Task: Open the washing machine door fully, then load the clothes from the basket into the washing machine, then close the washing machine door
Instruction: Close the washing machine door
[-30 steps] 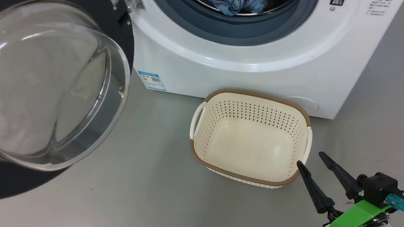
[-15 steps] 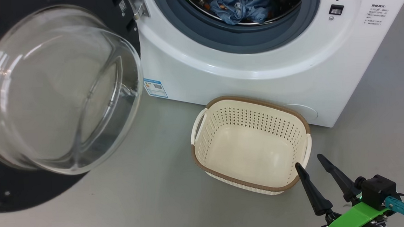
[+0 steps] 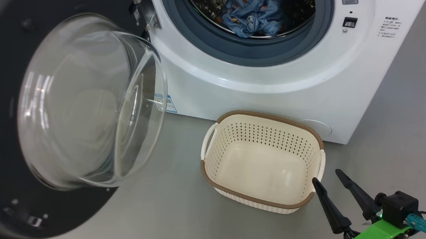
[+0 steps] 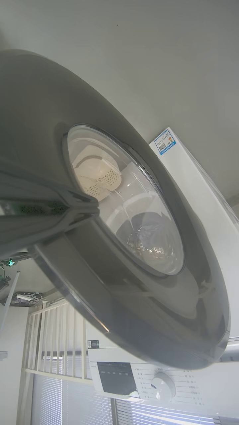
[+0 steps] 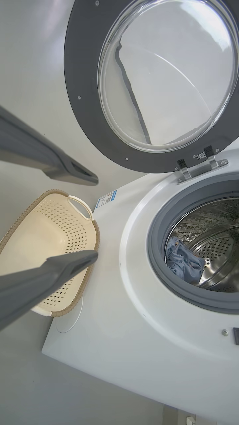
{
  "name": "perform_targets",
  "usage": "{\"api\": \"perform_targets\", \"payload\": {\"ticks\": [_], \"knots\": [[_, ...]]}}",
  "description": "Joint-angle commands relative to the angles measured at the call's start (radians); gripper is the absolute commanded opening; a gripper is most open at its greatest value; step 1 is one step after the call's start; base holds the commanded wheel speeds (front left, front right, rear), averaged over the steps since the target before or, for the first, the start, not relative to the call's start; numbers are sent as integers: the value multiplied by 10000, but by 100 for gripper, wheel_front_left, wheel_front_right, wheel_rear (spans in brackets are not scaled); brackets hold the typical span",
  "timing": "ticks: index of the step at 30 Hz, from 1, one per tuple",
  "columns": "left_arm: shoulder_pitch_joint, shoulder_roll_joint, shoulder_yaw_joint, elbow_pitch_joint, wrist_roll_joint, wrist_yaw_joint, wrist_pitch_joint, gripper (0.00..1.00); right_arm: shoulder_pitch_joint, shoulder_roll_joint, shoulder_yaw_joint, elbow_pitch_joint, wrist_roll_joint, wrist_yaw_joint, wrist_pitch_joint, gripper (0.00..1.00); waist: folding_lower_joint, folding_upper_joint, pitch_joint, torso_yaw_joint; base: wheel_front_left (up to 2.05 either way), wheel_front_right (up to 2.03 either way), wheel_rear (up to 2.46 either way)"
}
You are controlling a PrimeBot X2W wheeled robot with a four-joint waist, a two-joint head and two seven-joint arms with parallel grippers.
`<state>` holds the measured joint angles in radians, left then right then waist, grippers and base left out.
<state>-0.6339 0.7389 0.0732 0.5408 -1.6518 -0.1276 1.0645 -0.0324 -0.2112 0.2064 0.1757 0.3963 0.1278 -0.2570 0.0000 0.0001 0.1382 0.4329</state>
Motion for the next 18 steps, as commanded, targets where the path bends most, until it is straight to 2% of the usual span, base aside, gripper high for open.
{"api": "perform_targets", "payload": {"ticks": [1,11,18], "knots": [[15,501,290,-560,-120,-31,334,0,56,9,128,-273,-54,29,-48,100,0,-1,-45,-24,0,0,0],[676,-235,201,-2964,-461,-31,1394,0,279,45,-201,-348,-55,29,-48,100,0,-1,-245,-215,0,0,0],[904,-978,-154,-4308,-536,-31,1971,0,453,242,-252,-381,-20,29,-48,100,0,-1,-589,-794,0,0,0]]}}
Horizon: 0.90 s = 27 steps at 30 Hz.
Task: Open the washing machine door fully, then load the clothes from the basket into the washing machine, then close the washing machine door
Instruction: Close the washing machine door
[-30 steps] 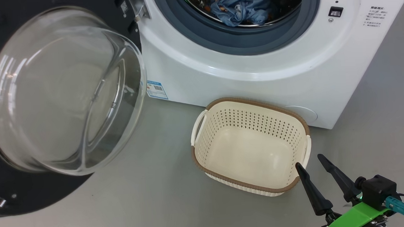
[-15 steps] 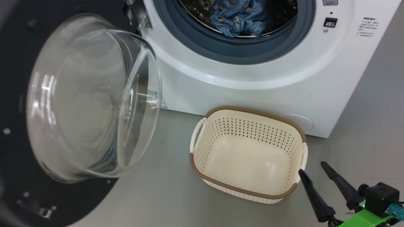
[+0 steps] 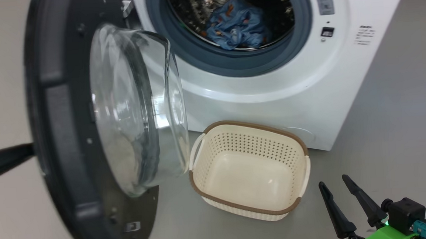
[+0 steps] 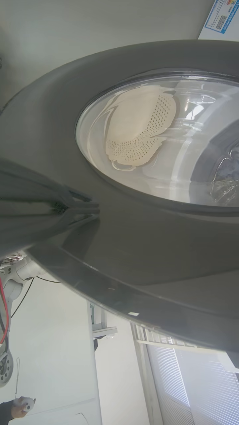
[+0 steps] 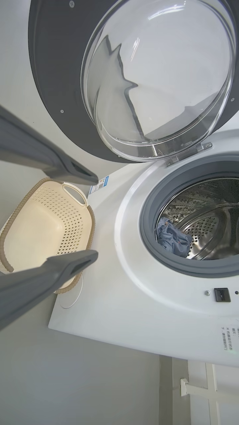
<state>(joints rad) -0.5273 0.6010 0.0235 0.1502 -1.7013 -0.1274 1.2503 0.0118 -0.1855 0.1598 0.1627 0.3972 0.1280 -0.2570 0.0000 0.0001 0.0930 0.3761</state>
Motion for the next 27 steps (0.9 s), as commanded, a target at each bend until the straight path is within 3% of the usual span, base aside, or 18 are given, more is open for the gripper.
{"api": "perform_targets", "payload": {"ticks": [1,11,20,27], "knots": [[-143,311,270,-538,29,-33,124,0,27,10,212,-255,-24,27,-48,100,0,-1,-165,-321,0,0,0],[-490,-821,-468,-953,751,-33,-256,0,139,214,108,-345,-12,27,-48,100,0,-1,-281,-1463,0,0,0],[-1437,-1686,-917,-158,1454,-33,-1068,0,110,380,-103,-403,-63,27,-48,100,0,-1,-24,-2196,0,0,0],[-2233,-2043,-1016,467,1998,-33,-1814,0,-139,556,-180,-467,-137,27,-48,100,0,-1,283,-2860,0,0,0]]}}
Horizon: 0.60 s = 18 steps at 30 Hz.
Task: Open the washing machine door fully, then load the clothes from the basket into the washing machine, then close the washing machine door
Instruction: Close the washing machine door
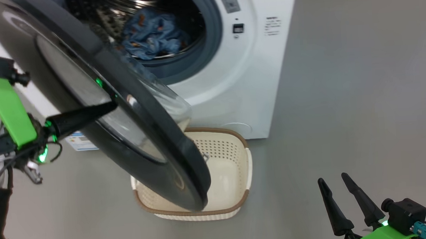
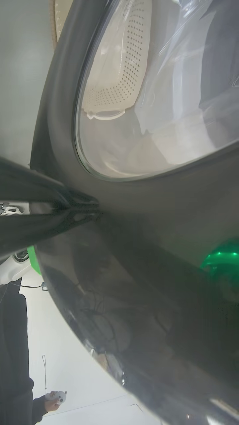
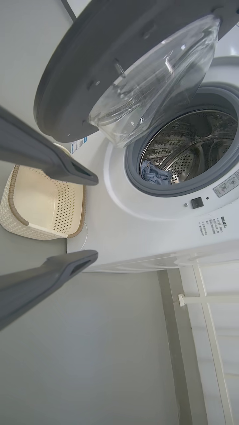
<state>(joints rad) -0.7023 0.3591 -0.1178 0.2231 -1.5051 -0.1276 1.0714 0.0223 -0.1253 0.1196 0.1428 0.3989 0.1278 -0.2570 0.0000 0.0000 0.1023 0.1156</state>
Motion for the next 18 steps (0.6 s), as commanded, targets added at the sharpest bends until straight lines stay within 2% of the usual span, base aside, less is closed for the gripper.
{"api": "perform_targets", "payload": {"ticks": [1,11,18], "knots": [[-564,340,409,-177,100,-31,-155,0,-276,-23,219,-270,-162,29,-48,100,0,0,217,-350,0,0,0],[-1323,-104,607,369,449,-31,-1563,0,-482,130,-26,-354,-224,29,-48,100,0,0,590,-929,0,0,0],[-1256,62,417,384,540,-31,-1860,0,-598,198,-94,-341,-265,29,-48,100,0,0,632,-897,0,0,0]]}}
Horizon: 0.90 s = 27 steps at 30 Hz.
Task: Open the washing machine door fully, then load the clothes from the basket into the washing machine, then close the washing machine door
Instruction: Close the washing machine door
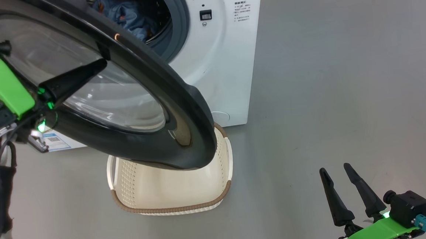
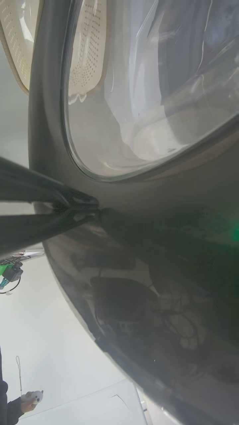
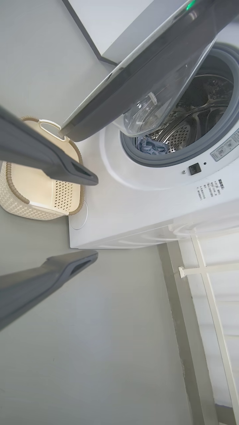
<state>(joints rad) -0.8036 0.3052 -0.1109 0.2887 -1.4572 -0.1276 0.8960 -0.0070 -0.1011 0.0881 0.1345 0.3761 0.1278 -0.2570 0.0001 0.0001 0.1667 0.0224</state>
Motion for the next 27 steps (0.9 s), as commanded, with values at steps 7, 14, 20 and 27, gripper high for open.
{"api": "perform_targets", "payload": {"ticks": [7,14,20,27], "knots": [[692,938,211,-658,68,-31,-417,0,-282,-101,161,-240,-42,29,-48,100,-1,-1,-168,351,0,0,0],[2021,1129,164,-893,79,-31,-1095,25,-149,-196,144,-212,-3,29,-48,100,-1,-1,-422,598,0,0,0],[3555,1427,-135,-1180,497,-31,-2062,99,59,-313,147,-209,39,29,-48,100,-1,-1,-641,804,0,0,0],[5134,1714,-727,-1078,872,-31,-3842,100,316,-407,123,-219,66,29,-48,100,-1,-1,-775,971,0,0,0]]}}
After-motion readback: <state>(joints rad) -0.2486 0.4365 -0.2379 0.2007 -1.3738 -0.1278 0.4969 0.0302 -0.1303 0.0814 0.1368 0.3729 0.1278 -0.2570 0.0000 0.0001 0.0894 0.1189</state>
